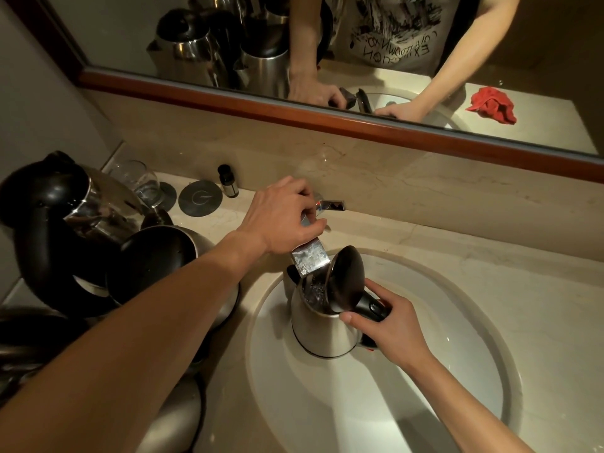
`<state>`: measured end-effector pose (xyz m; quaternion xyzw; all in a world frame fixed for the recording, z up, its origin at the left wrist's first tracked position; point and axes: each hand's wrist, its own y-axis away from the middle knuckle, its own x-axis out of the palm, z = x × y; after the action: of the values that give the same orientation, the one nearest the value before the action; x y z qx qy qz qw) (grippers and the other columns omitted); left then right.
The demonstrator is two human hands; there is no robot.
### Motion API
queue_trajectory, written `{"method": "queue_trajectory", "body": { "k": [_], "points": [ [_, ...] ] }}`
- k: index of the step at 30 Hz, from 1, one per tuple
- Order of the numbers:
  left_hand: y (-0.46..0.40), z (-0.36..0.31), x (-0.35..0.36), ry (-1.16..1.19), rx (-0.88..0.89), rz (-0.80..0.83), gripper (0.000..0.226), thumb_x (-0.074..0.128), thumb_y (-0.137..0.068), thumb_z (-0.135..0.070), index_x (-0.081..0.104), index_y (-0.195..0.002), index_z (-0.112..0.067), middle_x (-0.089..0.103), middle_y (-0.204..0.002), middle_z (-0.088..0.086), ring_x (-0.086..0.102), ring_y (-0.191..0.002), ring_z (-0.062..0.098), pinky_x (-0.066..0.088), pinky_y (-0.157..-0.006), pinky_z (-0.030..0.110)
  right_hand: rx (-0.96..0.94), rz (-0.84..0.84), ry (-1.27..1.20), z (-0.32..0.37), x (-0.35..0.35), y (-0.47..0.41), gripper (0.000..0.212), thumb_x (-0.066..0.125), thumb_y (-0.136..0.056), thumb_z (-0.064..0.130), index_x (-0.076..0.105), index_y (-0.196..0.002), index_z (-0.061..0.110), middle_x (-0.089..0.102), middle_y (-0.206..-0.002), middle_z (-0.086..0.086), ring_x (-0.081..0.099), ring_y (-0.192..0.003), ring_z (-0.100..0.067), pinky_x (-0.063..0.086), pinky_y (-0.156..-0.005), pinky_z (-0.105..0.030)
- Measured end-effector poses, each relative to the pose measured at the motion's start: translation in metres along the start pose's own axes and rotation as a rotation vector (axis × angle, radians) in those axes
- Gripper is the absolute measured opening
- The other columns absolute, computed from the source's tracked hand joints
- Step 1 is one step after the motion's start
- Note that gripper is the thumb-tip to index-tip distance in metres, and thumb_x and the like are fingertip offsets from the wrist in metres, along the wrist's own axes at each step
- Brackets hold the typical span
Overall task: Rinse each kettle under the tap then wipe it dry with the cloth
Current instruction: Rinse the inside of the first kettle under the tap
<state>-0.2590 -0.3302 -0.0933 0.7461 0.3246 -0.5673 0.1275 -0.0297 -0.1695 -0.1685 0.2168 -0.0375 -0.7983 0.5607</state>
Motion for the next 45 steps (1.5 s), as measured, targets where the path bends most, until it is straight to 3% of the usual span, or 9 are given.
{"method": "queue_trajectory", "body": {
  "k": [4,12,18,25,34,38,43,45],
  "points": [
    [-0.0003,-0.0018,-0.001,0.001,-0.008,0.003,0.029,0.047,-0.081,-0.058,0.057,-0.071,-0.033,0.056,-0.098,-0.011,0.046,-0.098,0.01,0.025,-0.067,0.029,-0.009,0.009,0.001,0.0013,-0.0007,-0.0005,0.069,0.097,-0.072,0.022,0.068,-0.132,0.041,0.079,-0.085,-0.001,0.058,-0.05,-0.005,0.05,-0.065,-0.029],
    [-0.0009,-0.0012,0.0001,-0.005,-0.008,0.0,0.034,0.046,-0.081,-0.059,0.063,-0.073,-0.03,0.055,-0.098,-0.012,0.048,-0.099,0.011,0.029,-0.069,0.029,0.015,0.003,-0.023,0.0045,-0.0008,0.0013,0.07,0.095,-0.073,0.014,0.069,-0.135,0.031,0.076,-0.079,0.003,0.055,-0.045,-0.009,0.049,-0.049,-0.026],
    [-0.0009,-0.001,0.0003,-0.015,-0.01,-0.001,0.036,0.046,-0.082,-0.059,0.065,-0.075,-0.029,0.055,-0.098,-0.012,0.047,-0.098,0.011,0.027,-0.068,0.029,0.0,0.015,0.017,-0.003,-0.0019,-0.0004,0.075,0.097,-0.069,0.029,0.067,-0.137,0.037,0.08,-0.088,0.003,0.064,-0.056,-0.005,0.053,-0.07,-0.033],
    [-0.0011,-0.0014,-0.0004,-0.019,-0.012,-0.002,0.034,0.047,-0.083,-0.057,0.064,-0.074,-0.03,0.055,-0.098,-0.012,0.047,-0.099,0.011,0.027,-0.069,0.029,-0.014,0.003,0.001,-0.0016,0.0004,-0.0009,0.072,0.098,-0.07,0.023,0.064,-0.124,0.055,0.081,-0.099,0.012,0.066,-0.06,0.002,0.053,-0.075,-0.034],
    [-0.0004,-0.0011,-0.0006,-0.012,-0.019,0.003,0.031,0.048,-0.082,-0.057,0.061,-0.073,-0.031,0.054,-0.098,-0.012,0.046,-0.099,0.01,0.027,-0.069,0.029,-0.019,0.007,0.026,-0.0009,0.0014,-0.0003,0.073,0.094,-0.059,0.048,0.063,-0.124,0.059,0.079,-0.102,0.017,0.07,-0.069,-0.004,0.062,-0.079,-0.045],
    [-0.0005,-0.0013,0.0001,-0.005,-0.016,0.0,0.031,0.049,-0.082,-0.056,0.063,-0.074,-0.03,0.054,-0.097,-0.011,0.046,-0.098,0.01,0.027,-0.068,0.029,-0.065,0.011,0.034,0.003,0.0018,0.0008,0.071,0.097,-0.07,0.022,0.063,-0.124,0.053,0.075,-0.107,0.033,0.072,-0.086,0.005,0.059,-0.085,-0.034],
    [-0.0006,-0.0004,-0.0003,-0.011,-0.014,-0.006,0.031,0.049,-0.083,-0.056,0.063,-0.074,-0.03,0.055,-0.097,-0.011,0.046,-0.097,0.01,0.027,-0.068,0.028,-0.076,0.0,0.049,0.0046,0.0016,-0.0005,0.071,0.096,-0.071,0.018,0.061,-0.119,0.057,0.077,-0.098,0.031,0.071,-0.074,0.005,0.056,-0.073,-0.021],
    [-0.0008,-0.0004,0.0001,-0.015,-0.01,-0.007,0.032,0.049,-0.083,-0.056,0.065,-0.075,-0.029,0.055,-0.096,-0.01,0.046,-0.096,0.01,0.027,-0.067,0.028,-0.076,-0.002,0.047,0.0025,0.0012,-0.0008,0.07,0.096,-0.072,0.017,0.062,-0.12,0.055,0.079,-0.094,0.021,0.067,-0.059,-0.001,0.054,-0.061,-0.021]
  ]
}}
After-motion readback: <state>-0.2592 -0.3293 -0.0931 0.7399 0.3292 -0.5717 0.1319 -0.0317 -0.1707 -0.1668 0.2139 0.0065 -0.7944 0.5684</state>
